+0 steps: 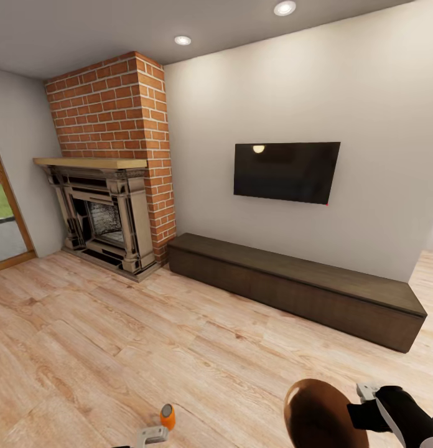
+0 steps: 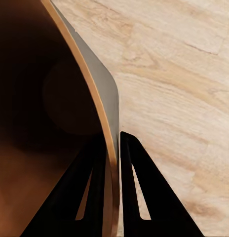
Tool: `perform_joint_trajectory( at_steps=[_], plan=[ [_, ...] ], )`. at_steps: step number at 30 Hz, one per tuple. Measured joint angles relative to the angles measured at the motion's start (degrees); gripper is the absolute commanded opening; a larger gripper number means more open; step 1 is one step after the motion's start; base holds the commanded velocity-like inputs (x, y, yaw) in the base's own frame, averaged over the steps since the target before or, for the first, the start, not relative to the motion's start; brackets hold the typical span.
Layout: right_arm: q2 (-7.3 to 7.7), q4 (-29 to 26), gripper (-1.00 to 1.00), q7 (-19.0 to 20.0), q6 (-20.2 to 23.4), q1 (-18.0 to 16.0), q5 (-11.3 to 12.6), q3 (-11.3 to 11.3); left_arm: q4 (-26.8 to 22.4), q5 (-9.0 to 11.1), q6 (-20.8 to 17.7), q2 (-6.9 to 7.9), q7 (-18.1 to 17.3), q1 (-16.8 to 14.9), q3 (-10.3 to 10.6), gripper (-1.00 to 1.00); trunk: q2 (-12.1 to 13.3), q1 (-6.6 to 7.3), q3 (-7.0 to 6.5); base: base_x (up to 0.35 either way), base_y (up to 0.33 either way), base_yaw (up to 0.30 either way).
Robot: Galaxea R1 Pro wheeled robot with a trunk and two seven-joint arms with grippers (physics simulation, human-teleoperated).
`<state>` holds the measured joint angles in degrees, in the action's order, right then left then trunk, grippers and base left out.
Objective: Put the three can of soda from the living room inside the tash can in the kitchen.
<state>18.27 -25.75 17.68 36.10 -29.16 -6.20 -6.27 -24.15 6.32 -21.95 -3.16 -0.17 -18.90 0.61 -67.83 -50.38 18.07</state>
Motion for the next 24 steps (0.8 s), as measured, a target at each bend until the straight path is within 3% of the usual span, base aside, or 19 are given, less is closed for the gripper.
perform_joint_trajectory(
  at_steps=[5,17,24],
  plan=[
    [-0.21,-0.5,-1.0,-0.1,4.1,-1.2,0.6,-0.2,0.0,0.0,0.5,0.0,0.9,0.0,0.0,1.0,0.0,0.0,-0.01,0.0,0.0,0.0],
    [-0.55,-0.5,-1.0,-0.2,5.0,-1.6,-0.1,-0.1,0.0,0.1,1.0,0.0,1.0,0.1,0.0,1.0,0.0,0.0,-0.01,0.0,0.0,0.0],
    [-0.43,-0.8,-1.0,0.2,5.2,-1.6,0.0,0.0,0.0,0.0,0.9,0.0,1.1,0.1,0.1,1.0,2.8,1.53,-1.26,0.0,0.0,0.0]
  ],
)
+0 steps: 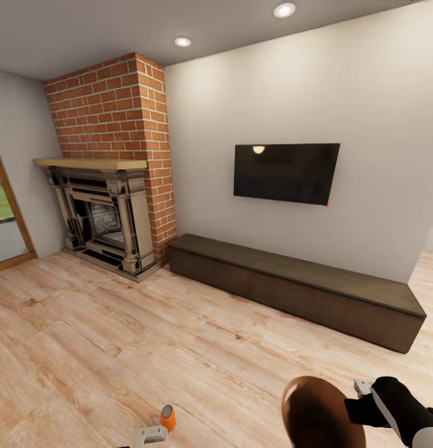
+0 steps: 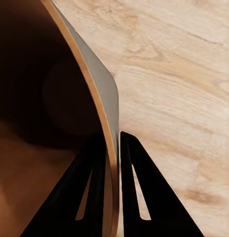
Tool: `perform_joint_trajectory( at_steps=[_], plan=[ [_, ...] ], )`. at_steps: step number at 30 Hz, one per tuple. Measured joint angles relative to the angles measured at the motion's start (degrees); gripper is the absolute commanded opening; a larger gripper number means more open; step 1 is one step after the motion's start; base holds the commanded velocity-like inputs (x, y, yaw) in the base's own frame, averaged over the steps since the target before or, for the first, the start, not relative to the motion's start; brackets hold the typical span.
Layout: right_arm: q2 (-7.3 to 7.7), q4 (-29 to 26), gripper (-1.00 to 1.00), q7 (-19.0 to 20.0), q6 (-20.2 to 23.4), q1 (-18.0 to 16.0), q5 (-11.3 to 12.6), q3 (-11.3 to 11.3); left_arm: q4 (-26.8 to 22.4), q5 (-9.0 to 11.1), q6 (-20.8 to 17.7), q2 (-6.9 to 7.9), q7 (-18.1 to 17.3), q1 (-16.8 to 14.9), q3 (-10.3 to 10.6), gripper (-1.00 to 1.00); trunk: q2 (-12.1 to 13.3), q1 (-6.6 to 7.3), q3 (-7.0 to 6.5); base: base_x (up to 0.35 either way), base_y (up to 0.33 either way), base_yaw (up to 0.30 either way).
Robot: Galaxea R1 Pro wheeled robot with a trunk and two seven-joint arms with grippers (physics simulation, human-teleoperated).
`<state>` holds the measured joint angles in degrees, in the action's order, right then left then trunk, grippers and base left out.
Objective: Put the three can of soda from the living room inside the tash can in the kitchen.
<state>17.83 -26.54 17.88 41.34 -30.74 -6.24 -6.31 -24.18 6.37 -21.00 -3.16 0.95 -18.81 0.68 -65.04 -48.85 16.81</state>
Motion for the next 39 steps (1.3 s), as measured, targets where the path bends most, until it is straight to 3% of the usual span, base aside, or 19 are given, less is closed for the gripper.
perform_joint_trajectory(
  at_steps=[3,7,10,13,16,18,20,23,27,32,39],
  plan=[
    [0.24,-0.8,-1.0,0.1,0.2,0.0,-0.2,0.0,0.0,0.0,0.0,0.0,0.0,0.0,0.0,1.0,1.2,0.66,-0.54,0.0,0.0,0.0],
    [0.45,-6.5,-1.0,0.2,2.2,0.0,0.0,-0.5,0.0,0.0,0.0,0.0,0.0,0.0,0.0,1.0,2.8,1.54,-1.27,0.0,0.0,0.0],
    [0.32,-12.5,-1.0,0.4,8.7,0.2,0.8,-0.4,0.0,0.0,0.0,-0.04,0.2,0.0,0.1,1.0,4.0,2.2,-1.8,0.0,0.0,0.0],
    [0.2,-19.7,-1.0,0.6,14.9,0.5,-0.3,-0.4,-0.1,0.0,0.0,-0.03,0.5,0.0,0.1,1.0,5.2,2.85,-2.33,0.0,0.0,0.0],
    [0.15,-30.2,-1.0,0.5,17.9,1.5,0.1,-0.6,-0.1,0.0,0.1,-0.01,0.7,0.0,0.1,1.0,6.4,3.52,-2.89,0.0,0.0,0.0],
    [0.09,-33.3,-1.0,0.8,18.7,3.3,1.8,-0.5,-0.1,0.0,0.6,-0.05,0.7,0.0,0.1,1.0,7.2,3.95,-3.22,0.0,0.0,0.0],
    [0.03,-35.7,-1.0,0.7,18.6,4.3,1.0,-0.5,-0.1,0.0,1.1,-0.07,0.8,0.0,0.1,1.0,8.0,4.39,-3.59,0.0,0.0,0.0],
    [-0.06,-37.1,-1.0,0.6,18.5,5.0,-0.5,-0.5,0.0,0.0,1.5,-0.07,0.8,0.0,0.1,1.0,9.2,5.05,-4.13,0.0,0.0,0.0],
    [-0.18,-37.6,-1.0,0.7,18.7,5.4,0.9,-0.2,0.0,0.0,1.7,-0.08,0.8,0.0,0.1,1.0,10.8,5.93,-4.84,0.0,0.0,0.0],
    [-0.16,-37.8,-1.0,0.6,18.5,5.5,-0.3,-0.2,0.0,0.0,2.2,-0.09,0.8,0.0,0.1,1.0,12.8,7.03,-5.74,0.0,0.0,0.0],
    [-0.19,-37.7,-1.0,0.7,18.6,5.5,0.3,-0.1,0.0,0.1,2.4,-0.09,1.1,0.0,0.0,1.0,15.6,8.57,-7.0,0.0,0.0,0.0]
  ],
)
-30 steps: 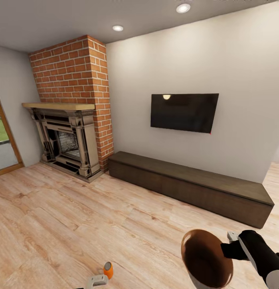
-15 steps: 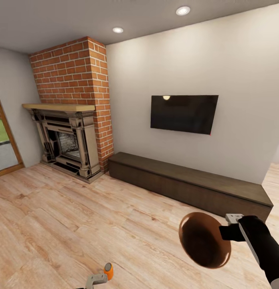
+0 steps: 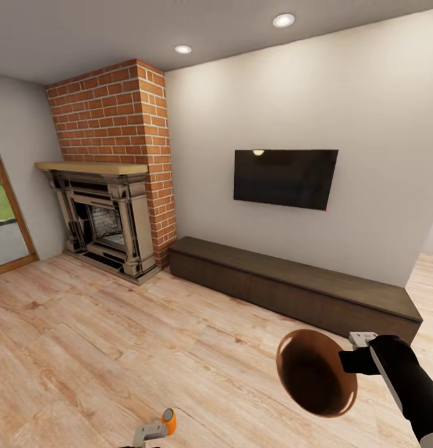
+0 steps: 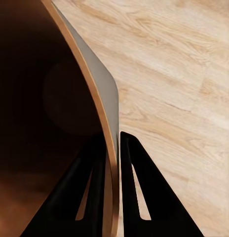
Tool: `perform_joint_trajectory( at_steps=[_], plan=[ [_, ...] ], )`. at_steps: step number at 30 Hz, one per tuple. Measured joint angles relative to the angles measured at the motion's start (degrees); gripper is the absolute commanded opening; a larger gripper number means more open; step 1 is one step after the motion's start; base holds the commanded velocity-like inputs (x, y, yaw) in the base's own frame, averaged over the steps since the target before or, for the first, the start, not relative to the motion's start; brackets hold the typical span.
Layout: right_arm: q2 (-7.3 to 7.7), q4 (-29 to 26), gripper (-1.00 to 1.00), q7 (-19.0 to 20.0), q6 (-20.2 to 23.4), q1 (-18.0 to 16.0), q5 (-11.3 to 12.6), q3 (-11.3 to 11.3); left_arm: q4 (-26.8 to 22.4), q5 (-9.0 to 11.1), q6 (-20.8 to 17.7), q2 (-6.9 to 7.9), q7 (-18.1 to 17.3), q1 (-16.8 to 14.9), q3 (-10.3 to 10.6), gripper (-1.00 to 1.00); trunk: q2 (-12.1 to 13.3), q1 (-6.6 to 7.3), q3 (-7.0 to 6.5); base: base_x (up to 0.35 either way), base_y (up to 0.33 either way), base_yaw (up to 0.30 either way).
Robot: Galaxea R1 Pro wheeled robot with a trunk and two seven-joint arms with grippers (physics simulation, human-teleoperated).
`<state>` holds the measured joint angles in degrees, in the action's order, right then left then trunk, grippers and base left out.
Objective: Put the three can of soda from the living room inside the tash can in the kitchen.
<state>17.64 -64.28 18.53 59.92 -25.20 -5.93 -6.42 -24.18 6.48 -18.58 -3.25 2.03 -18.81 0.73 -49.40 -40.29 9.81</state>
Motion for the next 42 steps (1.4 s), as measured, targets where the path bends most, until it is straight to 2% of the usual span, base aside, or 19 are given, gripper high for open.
perform_joint_trajectory(
  at_steps=[9,13,31,42],
  plan=[
    [-0.02,0.4,-1.0,0.0,0.0,0.0,-0.1,0.1,0.0,-0.1,0.1,-0.68,0.3,0.0,0.0,1.0,3.6,1.98,-1.62,0.0,0.0,0.0],
    [-0.05,0.5,-1.0,0.0,0.0,0.0,-0.2,0.2,0.0,0.0,0.1,-0.79,1.9,0.0,0.0,1.0,5.2,2.86,-2.33,0.0,0.0,0.0],
    [-0.16,0.7,-1.0,0.0,0.0,0.0,-0.2,0.2,0.0,0.0,1.2,-0.93,4.1,0.0,0.0,1.0,5.2,2.86,-2.34,0.0,0.0,0.0],
    [-0.48,0.7,-1.0,0.0,0.0,0.0,-0.2,0.2,0.1,-0.1,2.5,-1.11,4.5,0.0,0.0,1.0,0.8,0.45,-0.37,0.0,0.0,0.0]
  ],
)
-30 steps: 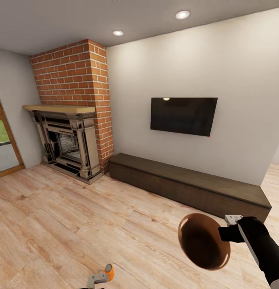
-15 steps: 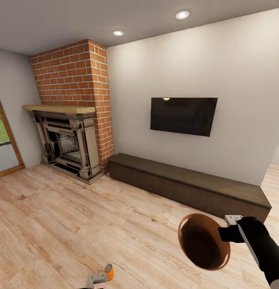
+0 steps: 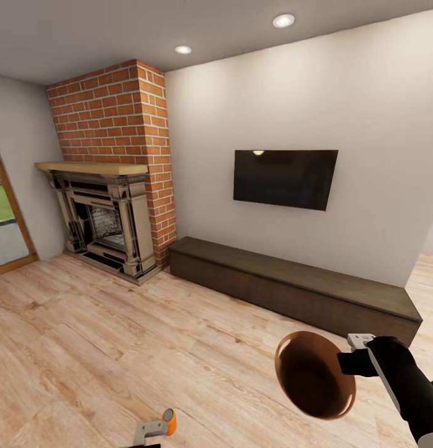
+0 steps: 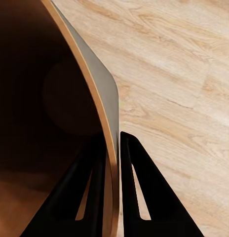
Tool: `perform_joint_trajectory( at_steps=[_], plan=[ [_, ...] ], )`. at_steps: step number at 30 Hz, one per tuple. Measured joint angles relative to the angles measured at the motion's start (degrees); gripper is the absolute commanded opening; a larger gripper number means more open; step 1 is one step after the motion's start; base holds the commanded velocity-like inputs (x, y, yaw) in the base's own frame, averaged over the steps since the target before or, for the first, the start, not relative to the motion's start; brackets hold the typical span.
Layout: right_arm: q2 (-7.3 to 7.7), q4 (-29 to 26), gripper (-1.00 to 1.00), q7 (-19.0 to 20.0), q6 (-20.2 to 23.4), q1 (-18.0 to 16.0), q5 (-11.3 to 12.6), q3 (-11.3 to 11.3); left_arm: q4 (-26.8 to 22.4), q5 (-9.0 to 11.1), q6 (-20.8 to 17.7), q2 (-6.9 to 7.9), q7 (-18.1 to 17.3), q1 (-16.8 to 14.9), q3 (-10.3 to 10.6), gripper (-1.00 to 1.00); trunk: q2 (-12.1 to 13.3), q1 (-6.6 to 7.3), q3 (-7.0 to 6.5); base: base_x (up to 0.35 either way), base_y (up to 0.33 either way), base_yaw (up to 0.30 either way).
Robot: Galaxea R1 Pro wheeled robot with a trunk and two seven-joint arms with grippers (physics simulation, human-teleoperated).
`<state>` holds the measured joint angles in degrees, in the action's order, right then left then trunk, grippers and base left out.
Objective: Put the three can of soda from the living room inside the tash can in the kitchen.
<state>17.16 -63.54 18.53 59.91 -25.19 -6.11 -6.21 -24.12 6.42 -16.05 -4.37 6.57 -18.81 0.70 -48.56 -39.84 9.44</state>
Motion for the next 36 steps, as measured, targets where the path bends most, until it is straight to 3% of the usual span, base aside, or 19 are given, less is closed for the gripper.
perform_joint_trajectory(
  at_steps=[36],
  plan=[
    [-0.26,0.0,-1.0,0.0,0.0,0.0,0.2,0.0,0.0,-0.2,0.1,-0.12,-0.1,0.1,0.0,1.0,-14.4,-7.91,6.46,0.0,0.0,0.0]
  ],
)
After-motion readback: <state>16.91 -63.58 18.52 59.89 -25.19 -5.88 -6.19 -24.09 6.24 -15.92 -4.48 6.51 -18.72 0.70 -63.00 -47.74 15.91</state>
